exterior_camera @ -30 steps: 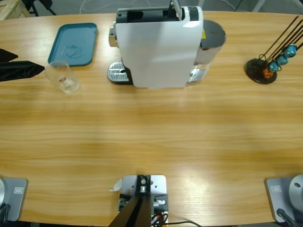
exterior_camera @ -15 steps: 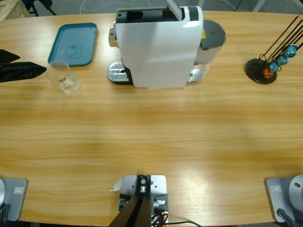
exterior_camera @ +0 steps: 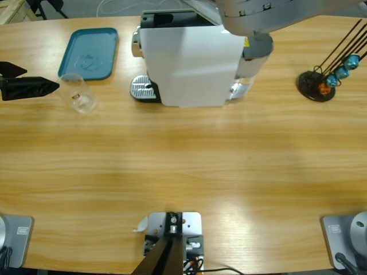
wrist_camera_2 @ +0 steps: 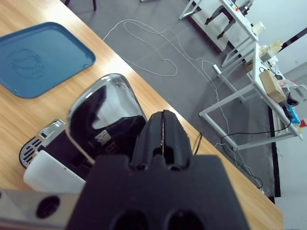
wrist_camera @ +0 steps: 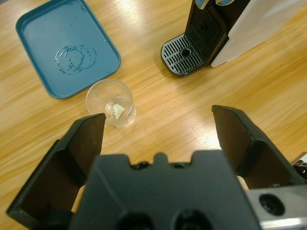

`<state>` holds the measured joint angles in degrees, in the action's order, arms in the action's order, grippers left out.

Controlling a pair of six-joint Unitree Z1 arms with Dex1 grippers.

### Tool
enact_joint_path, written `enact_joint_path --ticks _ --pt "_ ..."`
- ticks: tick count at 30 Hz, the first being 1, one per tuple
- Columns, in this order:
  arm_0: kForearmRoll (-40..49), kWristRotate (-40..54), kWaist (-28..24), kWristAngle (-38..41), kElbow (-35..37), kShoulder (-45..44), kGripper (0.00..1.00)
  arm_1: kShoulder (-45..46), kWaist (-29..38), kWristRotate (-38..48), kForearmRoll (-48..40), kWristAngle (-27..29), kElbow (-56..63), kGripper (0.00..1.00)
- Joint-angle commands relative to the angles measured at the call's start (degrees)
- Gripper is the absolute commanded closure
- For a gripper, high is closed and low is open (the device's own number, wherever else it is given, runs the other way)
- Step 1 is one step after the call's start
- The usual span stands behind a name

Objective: Pour coffee

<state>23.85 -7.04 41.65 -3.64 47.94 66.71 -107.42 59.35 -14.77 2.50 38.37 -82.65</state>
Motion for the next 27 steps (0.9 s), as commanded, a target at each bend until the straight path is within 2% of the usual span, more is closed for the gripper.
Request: enact_joint_path --ticks 1,15,27 --pt "0.6 0.4 0.4 0.9 -1.9 1.1 0.036 -8.4 3.3 1.8 0.2 -3.0 4.2 1.0" --pt "0.6 0.4 0.4 0.8 -2.0 0.9 0.036 -11.4 3.4 4.2 0.1 -3.7 4.7 1.0" --pt "0.8 0.4 0.4 0.9 -2.0 0.9 0.036 -13.2 4.0 6.5 -4.2 -4.1 8.9 1.0"
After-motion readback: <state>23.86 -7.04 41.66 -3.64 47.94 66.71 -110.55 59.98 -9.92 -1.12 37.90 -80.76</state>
